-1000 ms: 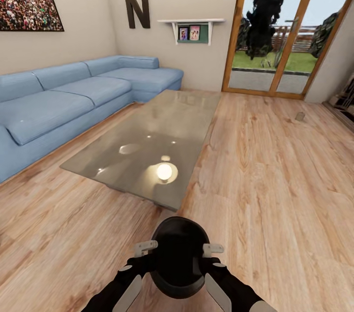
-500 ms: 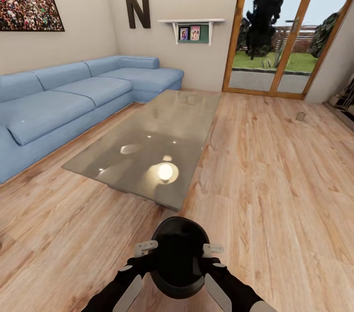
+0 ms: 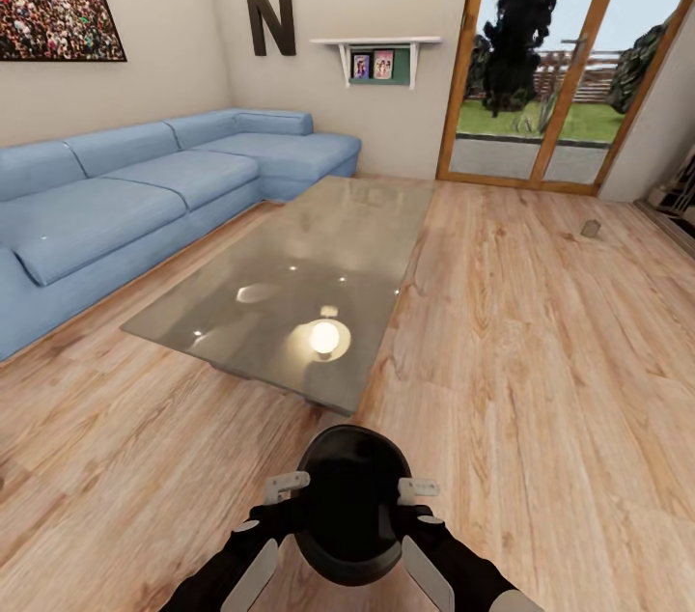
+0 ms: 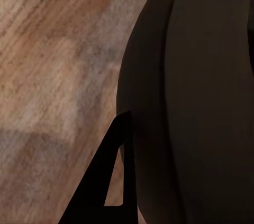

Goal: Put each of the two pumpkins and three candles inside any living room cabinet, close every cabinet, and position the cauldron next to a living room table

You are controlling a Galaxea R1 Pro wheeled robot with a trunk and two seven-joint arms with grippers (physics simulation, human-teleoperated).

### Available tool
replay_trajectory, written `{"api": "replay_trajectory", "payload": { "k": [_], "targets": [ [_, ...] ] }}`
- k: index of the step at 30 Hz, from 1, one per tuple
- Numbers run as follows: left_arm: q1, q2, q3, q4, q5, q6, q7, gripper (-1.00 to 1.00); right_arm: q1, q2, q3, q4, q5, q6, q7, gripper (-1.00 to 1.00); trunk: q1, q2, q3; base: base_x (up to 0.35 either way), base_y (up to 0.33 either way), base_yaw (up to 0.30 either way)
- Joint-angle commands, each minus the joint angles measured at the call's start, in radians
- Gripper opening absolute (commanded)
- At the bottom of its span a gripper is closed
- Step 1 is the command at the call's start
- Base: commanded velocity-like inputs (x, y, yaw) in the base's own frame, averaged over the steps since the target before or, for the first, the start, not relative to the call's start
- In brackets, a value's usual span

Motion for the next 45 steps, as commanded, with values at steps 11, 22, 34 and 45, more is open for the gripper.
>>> {"api": "replay_trajectory", "payload": {
  "k": [11,22,34,45],
  "targets": [
    [-0.001,0.024,0.011,-0.005,0.005,-0.021,-0.032,-1.00,-0.001,-0.012,0.004,-0.004,-0.041,0.000,-0.005,-1.00,0.030,-0.057,-0.026,0.000,0.000,0.000],
    [-0.001,0.024,0.011,-0.005,0.005,-0.021,-0.032,-1.00,-0.001,-0.014,0.005,-0.004,-0.041,0.000,-0.005,-1.00,0.053,-0.099,-0.045,0.000,0.000,0.000],
    [-0.001,0.025,0.011,-0.005,0.005,-0.021,-0.032,-1.00,-0.002,-0.014,0.005,-0.004,-0.040,-0.002,-0.005,-1.00,0.085,-0.156,-0.074,0.000,0.000,0.000],
    [-0.001,0.024,0.011,-0.005,0.005,-0.021,-0.031,-1.00,-0.001,-0.013,0.005,-0.004,-0.040,-0.002,-0.005,-1.00,0.087,-0.157,-0.089,0.000,0.000,0.000]
  ]
}}
